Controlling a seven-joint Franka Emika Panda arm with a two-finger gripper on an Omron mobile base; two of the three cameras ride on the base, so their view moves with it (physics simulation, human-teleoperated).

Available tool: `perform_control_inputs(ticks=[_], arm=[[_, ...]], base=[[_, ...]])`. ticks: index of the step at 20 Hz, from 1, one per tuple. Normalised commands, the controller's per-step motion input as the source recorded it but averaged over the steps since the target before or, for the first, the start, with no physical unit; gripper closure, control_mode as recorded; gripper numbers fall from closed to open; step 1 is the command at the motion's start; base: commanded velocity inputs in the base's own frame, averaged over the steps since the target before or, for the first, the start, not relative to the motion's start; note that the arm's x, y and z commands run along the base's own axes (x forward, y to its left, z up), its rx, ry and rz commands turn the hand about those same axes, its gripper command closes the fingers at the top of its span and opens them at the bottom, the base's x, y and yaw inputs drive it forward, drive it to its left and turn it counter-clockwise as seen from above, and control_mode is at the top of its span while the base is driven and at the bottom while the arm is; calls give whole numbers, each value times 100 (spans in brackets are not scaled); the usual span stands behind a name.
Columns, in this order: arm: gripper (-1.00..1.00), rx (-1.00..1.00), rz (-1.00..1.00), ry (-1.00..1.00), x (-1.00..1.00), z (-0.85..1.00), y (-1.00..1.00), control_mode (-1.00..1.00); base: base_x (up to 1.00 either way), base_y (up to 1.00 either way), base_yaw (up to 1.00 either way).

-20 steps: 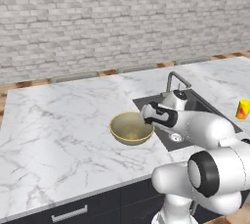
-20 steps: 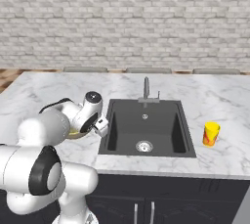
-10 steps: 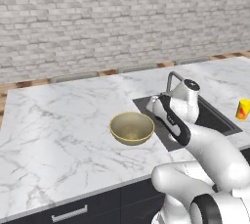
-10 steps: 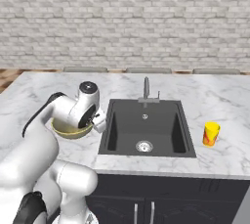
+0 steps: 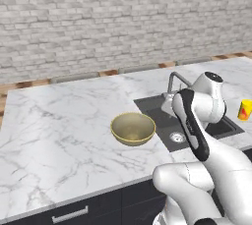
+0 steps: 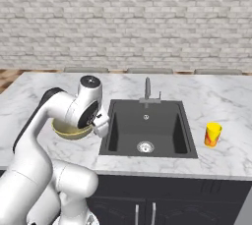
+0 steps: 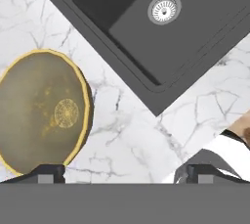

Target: Pick the cup and bowl from the counter and place them on the counter next to the sink.

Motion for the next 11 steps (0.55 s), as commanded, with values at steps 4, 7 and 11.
perform_control_inputs(ticks=[4,7,11], arm=[[-100,0,25,8,-69,5,9,-100],[-100,0,29,0,-70,0,31,-100],[-100,0,27,0,-64,0,39,-100]], base=[[0,0,0],[0,0,0],[0,0,0]])
